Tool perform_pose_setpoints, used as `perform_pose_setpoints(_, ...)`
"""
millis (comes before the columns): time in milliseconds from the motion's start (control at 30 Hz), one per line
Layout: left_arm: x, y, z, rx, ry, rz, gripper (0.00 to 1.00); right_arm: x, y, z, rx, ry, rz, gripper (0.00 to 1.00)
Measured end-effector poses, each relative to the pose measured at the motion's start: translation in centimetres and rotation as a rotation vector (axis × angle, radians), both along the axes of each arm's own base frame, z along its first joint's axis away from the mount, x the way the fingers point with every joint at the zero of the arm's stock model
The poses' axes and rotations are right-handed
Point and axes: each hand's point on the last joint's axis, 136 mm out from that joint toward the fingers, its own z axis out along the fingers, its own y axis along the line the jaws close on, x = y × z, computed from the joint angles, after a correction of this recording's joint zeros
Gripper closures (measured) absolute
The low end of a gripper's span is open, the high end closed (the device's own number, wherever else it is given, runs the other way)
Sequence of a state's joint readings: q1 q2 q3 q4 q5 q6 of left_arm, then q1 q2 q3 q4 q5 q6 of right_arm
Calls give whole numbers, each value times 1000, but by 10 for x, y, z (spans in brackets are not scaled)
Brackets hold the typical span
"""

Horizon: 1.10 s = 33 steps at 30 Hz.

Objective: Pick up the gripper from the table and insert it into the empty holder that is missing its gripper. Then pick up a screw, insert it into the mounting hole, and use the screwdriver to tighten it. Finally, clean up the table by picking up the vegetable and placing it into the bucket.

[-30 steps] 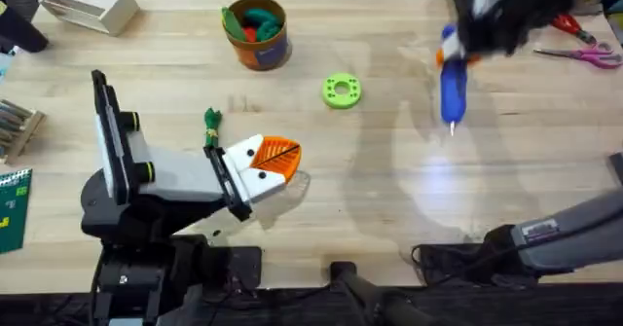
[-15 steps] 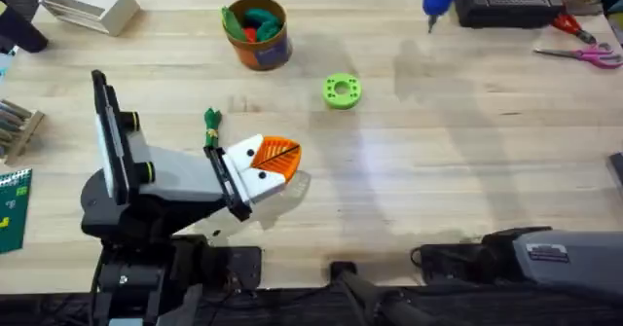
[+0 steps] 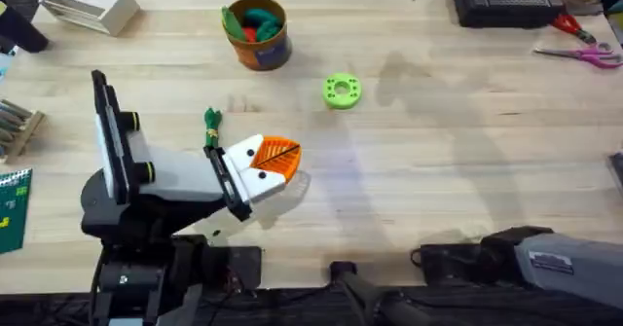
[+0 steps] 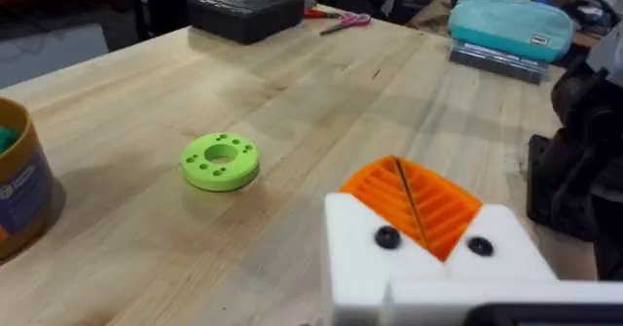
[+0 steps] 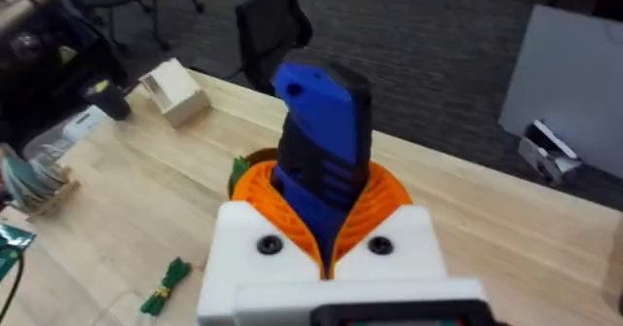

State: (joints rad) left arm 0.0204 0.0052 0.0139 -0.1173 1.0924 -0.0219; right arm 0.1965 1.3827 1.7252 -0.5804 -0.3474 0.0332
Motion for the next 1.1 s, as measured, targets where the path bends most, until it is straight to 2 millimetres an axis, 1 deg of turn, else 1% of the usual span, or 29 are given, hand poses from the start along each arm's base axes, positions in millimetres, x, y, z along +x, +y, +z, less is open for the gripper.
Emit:
perform_pose_setpoints(133,0,0,0,0,0,0,993,-2,14,5,27,-22,39,971)
perform_pose_setpoints(200,0,0,0,0,0,0,993,0,20,5,42,-37,50,971)
perform_pose_setpoints(333,0,0,0,0,0,0,993,4,33,-10,85,-31,69,971)
perform_pose_setpoints(533,0,0,0,0,0,0,993,5,58,-33,155,-33,160,971)
perform_pose_setpoints(633,0,0,0,0,0,0,993,1,72,-39,186,-38,212,971)
perform_pose_setpoints(800,0,0,0,0,0,0,993,-9,98,-42,240,-78,294,971)
perform_pose_setpoints(833,0,0,0,0,0,0,993,-18,116,-45,277,-112,346,971)
perform_pose_setpoints(900,0,0,0,0,0,0,993,-24,125,-49,305,-128,377,971)
perform_pose_setpoints(967,0,0,0,0,0,0,993,-29,132,-54,337,-142,402,971)
perform_pose_setpoints(1100,0,0,0,0,0,0,993,-38,133,-57,419,-222,434,971)
